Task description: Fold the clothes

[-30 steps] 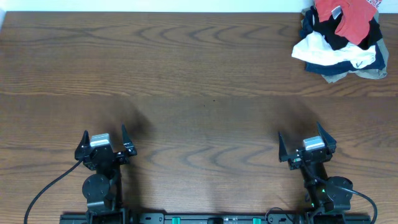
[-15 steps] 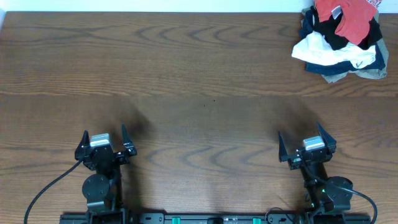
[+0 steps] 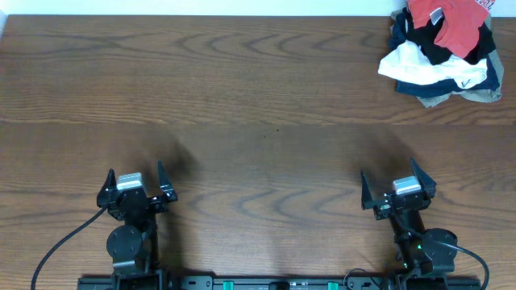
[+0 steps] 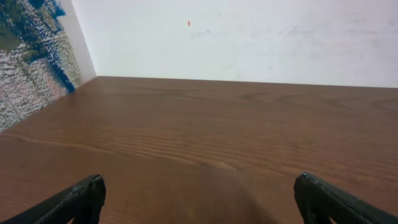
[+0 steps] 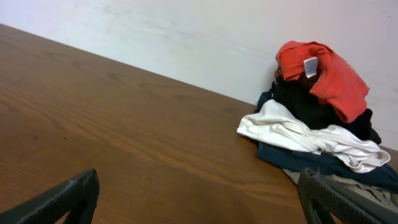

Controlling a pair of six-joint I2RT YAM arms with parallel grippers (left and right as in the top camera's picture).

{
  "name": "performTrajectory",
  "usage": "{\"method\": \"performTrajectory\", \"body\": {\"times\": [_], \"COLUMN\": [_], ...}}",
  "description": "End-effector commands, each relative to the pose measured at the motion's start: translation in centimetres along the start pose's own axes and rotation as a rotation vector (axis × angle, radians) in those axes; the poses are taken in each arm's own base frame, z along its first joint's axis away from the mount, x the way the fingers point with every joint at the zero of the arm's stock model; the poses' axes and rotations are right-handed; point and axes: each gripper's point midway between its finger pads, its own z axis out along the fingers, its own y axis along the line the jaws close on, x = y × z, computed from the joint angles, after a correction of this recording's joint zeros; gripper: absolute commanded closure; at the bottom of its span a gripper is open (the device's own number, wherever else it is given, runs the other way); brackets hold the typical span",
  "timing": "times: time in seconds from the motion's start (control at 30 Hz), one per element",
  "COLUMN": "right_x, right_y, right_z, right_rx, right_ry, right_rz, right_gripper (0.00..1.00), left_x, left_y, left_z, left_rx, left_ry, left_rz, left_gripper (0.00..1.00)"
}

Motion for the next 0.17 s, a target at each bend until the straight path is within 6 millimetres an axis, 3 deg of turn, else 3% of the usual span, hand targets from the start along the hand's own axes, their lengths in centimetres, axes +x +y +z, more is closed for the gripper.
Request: {"method": "performTrajectory", "body": {"times": [0.0,0.13], "right_x": [0.14,0.14], "right_y": [-0.29,-0.29], "right_z": [-0.03,-0.03], "right_rx": [0.012,0.012], "right_ry": [0.002,0.002], "right_rz": [0.013,0.013], "right_gripper": [0.01,0.01], "left_x": [1.71,1.71], "left_y": [0.51,0.52], "left_z": [0.05,0.05], "left_rx": [-0.029,-0.029], "left_ry": [0.055,0.055], "left_rz": [0.018,0.018], "left_gripper": [0.02,0.02]}}
